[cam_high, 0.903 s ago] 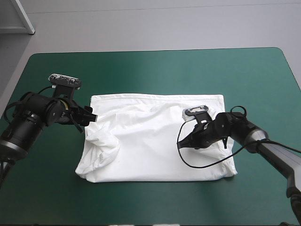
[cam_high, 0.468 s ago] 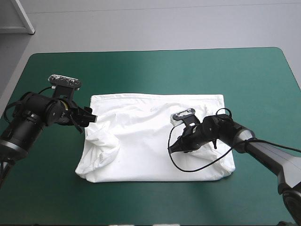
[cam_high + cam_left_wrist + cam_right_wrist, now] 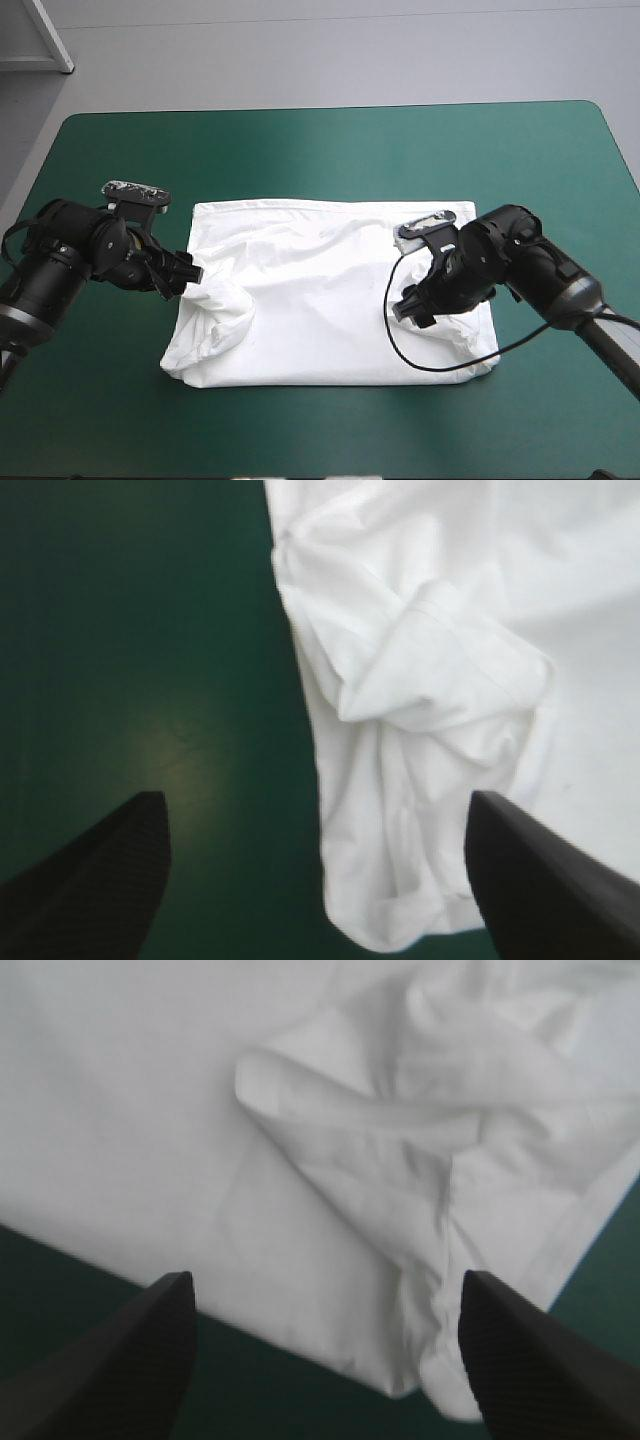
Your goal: Fold the cloth
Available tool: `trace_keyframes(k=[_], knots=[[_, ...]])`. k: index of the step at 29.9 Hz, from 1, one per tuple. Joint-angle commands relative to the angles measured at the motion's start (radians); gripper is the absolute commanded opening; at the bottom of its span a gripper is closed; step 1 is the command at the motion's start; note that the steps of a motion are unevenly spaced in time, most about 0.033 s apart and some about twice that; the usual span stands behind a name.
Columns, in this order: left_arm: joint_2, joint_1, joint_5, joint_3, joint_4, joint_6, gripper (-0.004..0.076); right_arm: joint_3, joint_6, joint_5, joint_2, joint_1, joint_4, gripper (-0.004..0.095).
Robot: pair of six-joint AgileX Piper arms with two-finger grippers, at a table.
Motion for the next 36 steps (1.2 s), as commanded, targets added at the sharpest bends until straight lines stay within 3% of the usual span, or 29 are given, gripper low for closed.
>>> trace_keyframes(k=[1, 13, 24, 28, 31, 36], knots=[[-0.053, -0.004, 0.054, 0.003, -0.087, 0.015, 0.0584, 0.033, 0.024, 0.067, -0.11, 0.002, -0.019, 0.0672], [-0.17, -0.004, 0.036, 0.338, -0.1, -0.009, 0.0584, 0.294, 0.064, 0.055, -0.343, 0.002, -0.047, 0.066], [-0.05, -0.004, -0.283, 0.521, -0.196, -0.012, 0.0584, 0.332, 0.056, -0.011, -0.349, 0.002, -0.063, 0.0656], [0.036, -0.004, -0.336, 0.538, -0.21, 0.009, 0.0577, 0.35, 0.054, -0.047, -0.349, 0.002, -0.091, 0.0646], [0.081, -0.004, -0.342, 0.538, -0.232, 0.012, 0.0491, 0.371, 0.062, -0.083, -0.348, 0.002, -0.108, 0.0646], [0.091, -0.004, -0.338, 0.538, -0.254, 0.025, 0.0165, 0.416, 0.065, -0.14, -0.298, 0.002, -0.113, 0.0646]])
